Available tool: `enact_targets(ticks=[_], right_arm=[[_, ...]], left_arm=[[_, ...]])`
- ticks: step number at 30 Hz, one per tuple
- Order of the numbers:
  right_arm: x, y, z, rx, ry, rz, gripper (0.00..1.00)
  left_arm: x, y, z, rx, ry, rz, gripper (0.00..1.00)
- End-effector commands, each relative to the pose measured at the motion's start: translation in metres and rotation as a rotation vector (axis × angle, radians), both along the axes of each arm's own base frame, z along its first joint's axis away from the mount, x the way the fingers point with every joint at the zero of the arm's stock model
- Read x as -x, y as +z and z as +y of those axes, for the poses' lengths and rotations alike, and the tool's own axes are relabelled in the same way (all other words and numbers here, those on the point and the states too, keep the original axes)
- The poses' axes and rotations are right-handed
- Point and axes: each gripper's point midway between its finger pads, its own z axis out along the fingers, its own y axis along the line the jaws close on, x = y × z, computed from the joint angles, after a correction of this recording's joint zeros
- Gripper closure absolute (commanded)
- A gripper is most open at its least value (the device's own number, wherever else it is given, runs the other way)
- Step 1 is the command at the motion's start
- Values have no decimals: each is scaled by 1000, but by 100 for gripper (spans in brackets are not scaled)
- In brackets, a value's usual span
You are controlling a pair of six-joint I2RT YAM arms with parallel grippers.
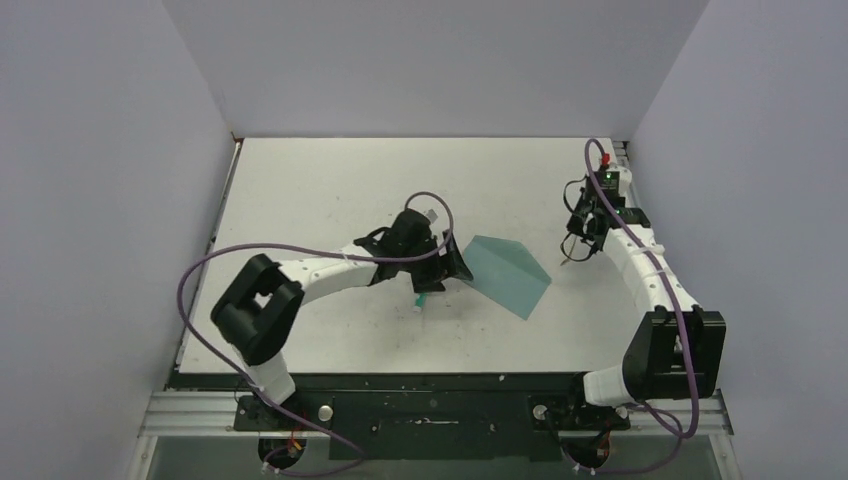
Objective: Place the letter into the envelope and seal it
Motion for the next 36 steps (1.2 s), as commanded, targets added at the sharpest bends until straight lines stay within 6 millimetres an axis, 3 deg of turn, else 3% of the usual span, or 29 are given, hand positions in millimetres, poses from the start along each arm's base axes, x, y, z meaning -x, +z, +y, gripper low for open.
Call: enact_targets(ticks=[1,7,10,14,18,24,31,36], right_arm=[[41,-27,-42,179,-138,144,95],[68,-82,-20,69,-79,300,95],[75,-98,-9,27,-51,341,95],[71,-101,7,-10,7,323,95],[66,-103,40,-64,65,293,95],[66,-106,86,-212,114,281,95],[64,-97,120,-319,176,234,95],[67,-84,131,-317,269,205,95]], left_arm=[[-11,-15,-40,12,39,60,21],[-20,-56,-52,-32,112,190,23],[-25,-61,-57,-48,118,214,25],[-40,-66,-57,-79,107,197,28],[-60,-71,-42,-110,138,207,33],[-107,-64,-20,-63,133,138,37],[-154,-50,1,23,62,54,39],[-165,-38,1,51,-10,-5,39]])
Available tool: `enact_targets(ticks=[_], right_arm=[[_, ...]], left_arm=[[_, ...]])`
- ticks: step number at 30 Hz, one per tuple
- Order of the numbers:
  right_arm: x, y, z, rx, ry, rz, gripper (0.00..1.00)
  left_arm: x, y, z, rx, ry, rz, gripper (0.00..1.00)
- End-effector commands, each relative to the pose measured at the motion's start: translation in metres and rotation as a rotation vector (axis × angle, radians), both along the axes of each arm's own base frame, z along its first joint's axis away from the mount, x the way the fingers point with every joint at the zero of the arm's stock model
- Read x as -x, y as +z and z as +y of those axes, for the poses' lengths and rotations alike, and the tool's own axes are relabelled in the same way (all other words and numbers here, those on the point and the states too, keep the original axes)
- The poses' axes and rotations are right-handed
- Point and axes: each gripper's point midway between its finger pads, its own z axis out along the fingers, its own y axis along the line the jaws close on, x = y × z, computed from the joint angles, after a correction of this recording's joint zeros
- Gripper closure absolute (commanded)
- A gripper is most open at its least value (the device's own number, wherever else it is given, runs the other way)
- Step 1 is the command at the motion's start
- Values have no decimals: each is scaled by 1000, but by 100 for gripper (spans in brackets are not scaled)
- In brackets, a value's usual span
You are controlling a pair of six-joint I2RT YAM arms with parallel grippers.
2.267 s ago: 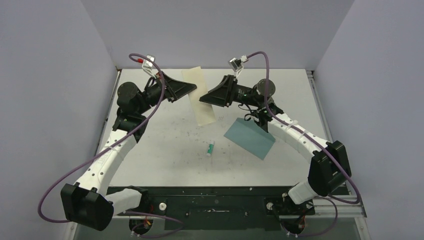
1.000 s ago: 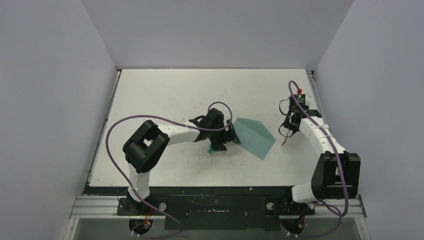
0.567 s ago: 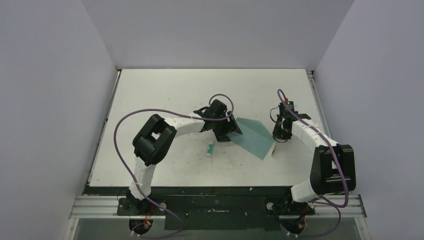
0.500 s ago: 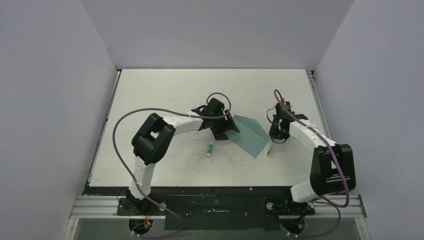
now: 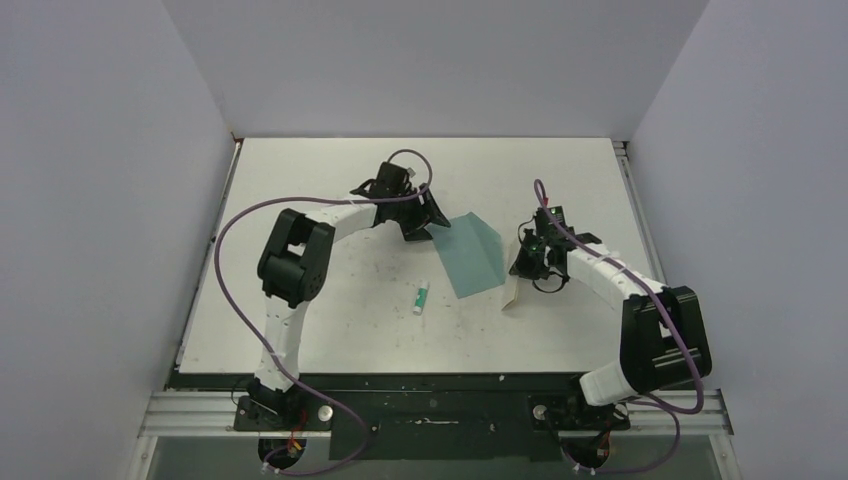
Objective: Place the letter into the envelope and seal it
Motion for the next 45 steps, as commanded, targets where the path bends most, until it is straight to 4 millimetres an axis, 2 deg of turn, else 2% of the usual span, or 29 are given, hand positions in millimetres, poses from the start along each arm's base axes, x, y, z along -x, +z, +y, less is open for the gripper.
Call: enact_targets(ticks=[1,5,6,8,9,11,13,15,18,20,27,29,34,39,45], right_arm=[[-6,25,15,-51,73,-94,95],[-2,35,-10,79,40,-93,95],[-5,42,-19,126,28,-112,95],[-14,61,-24,162,38,-171,95],[-21,72,-22,161,69,-215,95],[-35,94,-5,114,172,-316,95],[-45,107,20,22,307,-409,95],[-56,110,39,-45,404,-473,95],[-73,98,47,-123,435,-475,95],[-85,87,49,-143,456,-474,95],[-118,37,42,-59,496,-468,95],[-126,29,37,-22,477,-486,95],[-129,20,30,21,418,-535,95],[-121,8,38,41,412,-589,95],[-113,10,47,1,408,-658,95]], left_arm=[[-12,35,-20,85,-141,-137,39],[-17,33,-14,37,-120,-137,39],[-18,32,-8,1,-100,-134,39],[-20,29,8,-90,-35,-119,39],[-21,26,19,-151,8,-114,39],[-16,26,28,-198,37,-108,38],[-5,27,26,-199,20,-110,38],[7,23,21,-184,-11,-88,37],[25,12,18,-170,-26,-15,37],[30,9,17,-160,-24,-4,38],[41,-5,10,-122,-37,81,43],[41,-9,10,-125,-32,96,44],[41,-15,7,-119,-29,133,44],[40,-18,2,-100,-39,157,46],[35,-20,6,-88,-30,170,49]])
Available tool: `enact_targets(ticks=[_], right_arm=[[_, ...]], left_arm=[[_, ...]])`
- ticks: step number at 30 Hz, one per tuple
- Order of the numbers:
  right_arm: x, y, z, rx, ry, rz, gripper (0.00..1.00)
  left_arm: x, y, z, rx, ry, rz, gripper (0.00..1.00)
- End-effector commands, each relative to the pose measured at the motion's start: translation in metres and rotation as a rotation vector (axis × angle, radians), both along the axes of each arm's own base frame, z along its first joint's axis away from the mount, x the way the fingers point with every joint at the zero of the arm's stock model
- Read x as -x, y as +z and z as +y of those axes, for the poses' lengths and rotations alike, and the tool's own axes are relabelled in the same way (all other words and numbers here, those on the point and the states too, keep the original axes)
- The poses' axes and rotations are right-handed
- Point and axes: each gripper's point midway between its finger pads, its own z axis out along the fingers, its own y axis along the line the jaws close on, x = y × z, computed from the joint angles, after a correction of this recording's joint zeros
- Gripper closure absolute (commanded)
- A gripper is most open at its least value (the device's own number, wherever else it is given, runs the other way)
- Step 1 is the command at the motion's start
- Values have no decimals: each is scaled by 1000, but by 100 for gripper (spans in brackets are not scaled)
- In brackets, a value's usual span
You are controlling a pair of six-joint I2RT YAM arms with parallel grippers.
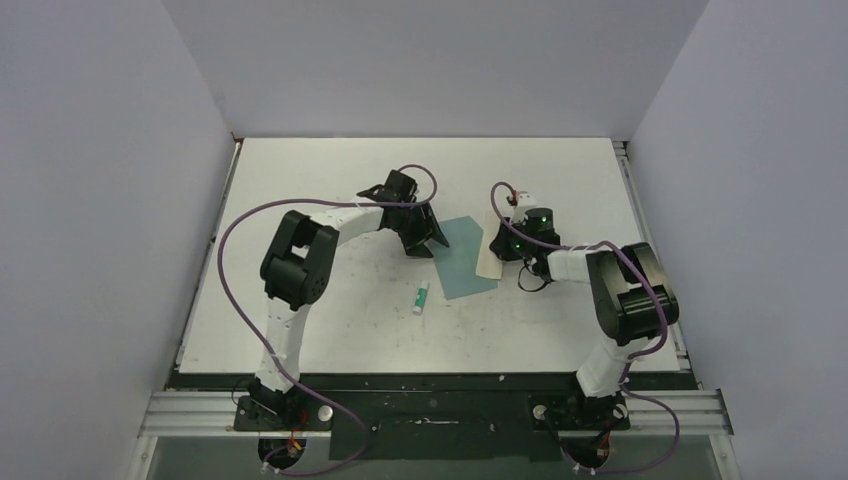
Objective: Place the letter into the envelope and seal it
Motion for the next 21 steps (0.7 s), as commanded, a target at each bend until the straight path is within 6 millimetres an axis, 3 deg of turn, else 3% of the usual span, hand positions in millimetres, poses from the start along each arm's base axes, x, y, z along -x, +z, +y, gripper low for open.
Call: enact_targets(ticks=[1,9,16,21], right_arm=[[-18,45,12,-82,5,-191,95],[-11,59,43,-231,54,-195,95],[1,33,51,-314,-19,28,95],[13,16,45,-362,-141,157,95]], left_arm=[[-6,-5,3,3,11,23,50],[-7,-8,0,17,16,34,56],[-14,-8,-1,30,33,-1,60],[-20,-2,-2,48,57,-42,66]])
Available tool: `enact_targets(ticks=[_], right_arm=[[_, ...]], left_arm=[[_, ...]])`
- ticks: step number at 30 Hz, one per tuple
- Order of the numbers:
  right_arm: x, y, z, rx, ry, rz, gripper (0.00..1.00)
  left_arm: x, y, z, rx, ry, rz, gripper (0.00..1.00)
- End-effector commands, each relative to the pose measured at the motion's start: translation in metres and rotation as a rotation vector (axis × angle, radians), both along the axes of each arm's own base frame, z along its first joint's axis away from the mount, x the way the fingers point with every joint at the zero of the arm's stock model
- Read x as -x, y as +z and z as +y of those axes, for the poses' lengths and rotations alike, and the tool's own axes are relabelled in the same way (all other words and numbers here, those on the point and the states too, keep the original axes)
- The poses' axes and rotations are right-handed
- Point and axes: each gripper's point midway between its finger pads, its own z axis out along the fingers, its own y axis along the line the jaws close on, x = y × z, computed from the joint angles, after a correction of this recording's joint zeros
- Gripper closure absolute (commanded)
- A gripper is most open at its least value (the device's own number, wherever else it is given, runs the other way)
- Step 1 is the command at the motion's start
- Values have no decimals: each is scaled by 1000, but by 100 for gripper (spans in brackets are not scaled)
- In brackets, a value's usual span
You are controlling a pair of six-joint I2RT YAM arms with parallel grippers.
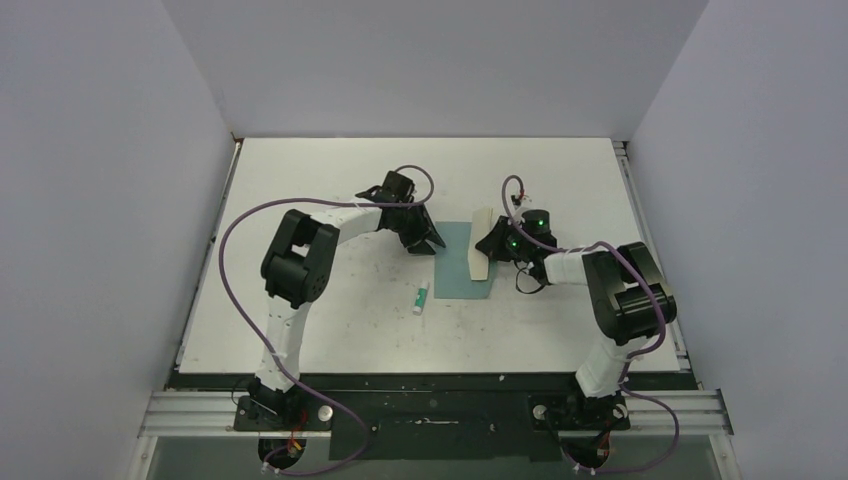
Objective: Place the letter into the envelope and seal it
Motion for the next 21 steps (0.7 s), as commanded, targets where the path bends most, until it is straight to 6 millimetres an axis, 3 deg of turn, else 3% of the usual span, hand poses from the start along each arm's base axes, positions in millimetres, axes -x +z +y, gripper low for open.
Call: enact_targets(ticks=[1,14,17,21], right_arm=[[5,-4,1,-82,-93,114,95],[17,-30,-7,-59,-153,272,95],[20,-35,-7,-68,-162,305,95],[23,-37,-8,-88,-175,332,95]], left_arm=[[-15,5,-2,25,39,-74,66],[-61,85,-27,201,35,-423,67],[-67,76,-33,196,25,-434,68],[-70,42,-31,116,29,-395,72]])
